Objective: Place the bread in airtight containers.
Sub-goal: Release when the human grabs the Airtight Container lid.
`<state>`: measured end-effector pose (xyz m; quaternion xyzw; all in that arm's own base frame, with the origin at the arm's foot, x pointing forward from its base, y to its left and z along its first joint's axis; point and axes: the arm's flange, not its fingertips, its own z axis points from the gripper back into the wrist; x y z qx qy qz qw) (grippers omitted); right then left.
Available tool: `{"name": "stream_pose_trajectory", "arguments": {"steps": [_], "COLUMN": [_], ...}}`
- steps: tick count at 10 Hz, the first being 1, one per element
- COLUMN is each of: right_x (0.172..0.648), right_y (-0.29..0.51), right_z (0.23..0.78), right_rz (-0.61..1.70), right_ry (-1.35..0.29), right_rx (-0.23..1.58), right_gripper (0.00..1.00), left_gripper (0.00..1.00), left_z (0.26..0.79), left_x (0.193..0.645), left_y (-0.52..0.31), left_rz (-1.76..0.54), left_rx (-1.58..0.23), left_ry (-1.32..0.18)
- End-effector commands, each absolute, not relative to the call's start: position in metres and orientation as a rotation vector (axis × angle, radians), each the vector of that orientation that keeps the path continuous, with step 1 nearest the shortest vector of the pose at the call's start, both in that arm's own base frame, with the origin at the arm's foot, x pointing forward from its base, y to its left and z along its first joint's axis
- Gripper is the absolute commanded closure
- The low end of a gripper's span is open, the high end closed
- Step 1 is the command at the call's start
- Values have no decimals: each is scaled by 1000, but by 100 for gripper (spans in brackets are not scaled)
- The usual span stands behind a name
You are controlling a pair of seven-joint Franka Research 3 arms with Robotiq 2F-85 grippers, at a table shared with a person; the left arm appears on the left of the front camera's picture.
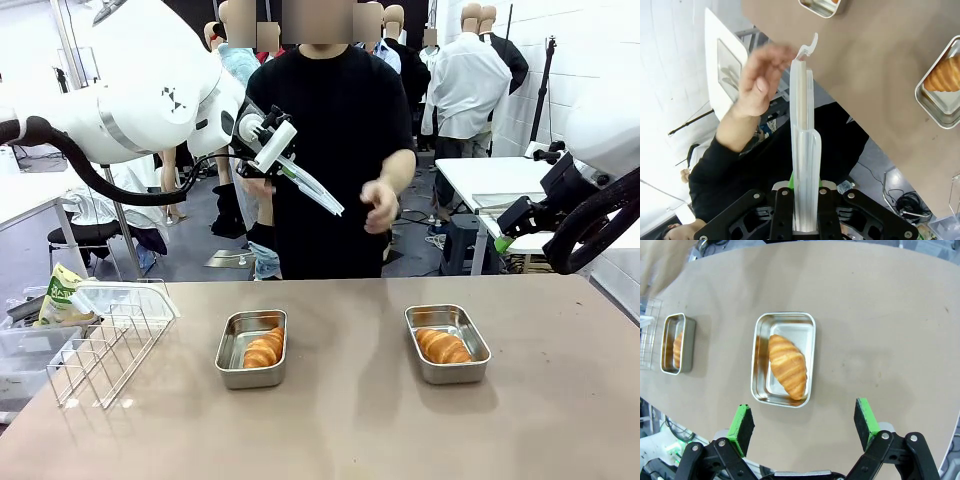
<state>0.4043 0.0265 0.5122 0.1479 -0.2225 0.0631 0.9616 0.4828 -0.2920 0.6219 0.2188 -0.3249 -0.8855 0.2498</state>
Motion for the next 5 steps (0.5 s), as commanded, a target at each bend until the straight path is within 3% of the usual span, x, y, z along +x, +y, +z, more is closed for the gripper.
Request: {"name": "stream_pose_trajectory", "arguments": {"steps": [1,5], "right_x": [405,405], "right_y": [27,27], "right_z": [511,511], "right_rz": [128,128], "right_ry": [-451,-451], "right_rx": [301,301], "right_gripper": [0,0], "left_gripper": [100,100], "left_z": [626,626], "left_x": [482,482], "left_y": [-292,-292], "left_rz": [-2402,-2402], "left_rx": [610,610], "left_ry": [-877,-877]}}
